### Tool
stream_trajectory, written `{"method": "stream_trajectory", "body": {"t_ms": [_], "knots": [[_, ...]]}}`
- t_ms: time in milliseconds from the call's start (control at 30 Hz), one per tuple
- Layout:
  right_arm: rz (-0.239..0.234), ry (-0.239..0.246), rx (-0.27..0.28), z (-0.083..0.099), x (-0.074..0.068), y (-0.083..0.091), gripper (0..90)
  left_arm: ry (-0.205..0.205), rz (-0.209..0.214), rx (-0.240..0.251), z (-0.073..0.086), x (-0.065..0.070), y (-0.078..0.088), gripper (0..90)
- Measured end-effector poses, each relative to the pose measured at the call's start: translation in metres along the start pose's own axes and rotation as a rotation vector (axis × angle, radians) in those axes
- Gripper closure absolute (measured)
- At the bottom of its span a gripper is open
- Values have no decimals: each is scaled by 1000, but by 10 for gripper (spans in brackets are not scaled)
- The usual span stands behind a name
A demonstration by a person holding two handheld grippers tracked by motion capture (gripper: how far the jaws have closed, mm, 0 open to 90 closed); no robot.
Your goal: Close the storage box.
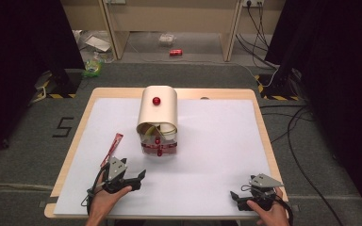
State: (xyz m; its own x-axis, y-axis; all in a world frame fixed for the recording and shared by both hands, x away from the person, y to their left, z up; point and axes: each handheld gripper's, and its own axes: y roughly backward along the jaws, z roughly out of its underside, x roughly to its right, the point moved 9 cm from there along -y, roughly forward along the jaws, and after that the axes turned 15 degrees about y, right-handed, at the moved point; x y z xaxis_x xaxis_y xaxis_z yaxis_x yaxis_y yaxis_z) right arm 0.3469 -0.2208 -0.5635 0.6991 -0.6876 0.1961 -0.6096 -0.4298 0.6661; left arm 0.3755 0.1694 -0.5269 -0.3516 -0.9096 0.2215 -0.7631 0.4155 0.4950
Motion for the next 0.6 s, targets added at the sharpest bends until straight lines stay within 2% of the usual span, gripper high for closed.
{"method": "stream_trajectory", "body": {"t_ms": [267, 600], "knots": [[1, 0, 0, 0, 0, 0, 1, -2, 13, 5, 8, 3, 15, 150], [1, 0, 0, 0, 0, 0, 1, -7, 34, -18, 23, 10, 25, 150]]}}
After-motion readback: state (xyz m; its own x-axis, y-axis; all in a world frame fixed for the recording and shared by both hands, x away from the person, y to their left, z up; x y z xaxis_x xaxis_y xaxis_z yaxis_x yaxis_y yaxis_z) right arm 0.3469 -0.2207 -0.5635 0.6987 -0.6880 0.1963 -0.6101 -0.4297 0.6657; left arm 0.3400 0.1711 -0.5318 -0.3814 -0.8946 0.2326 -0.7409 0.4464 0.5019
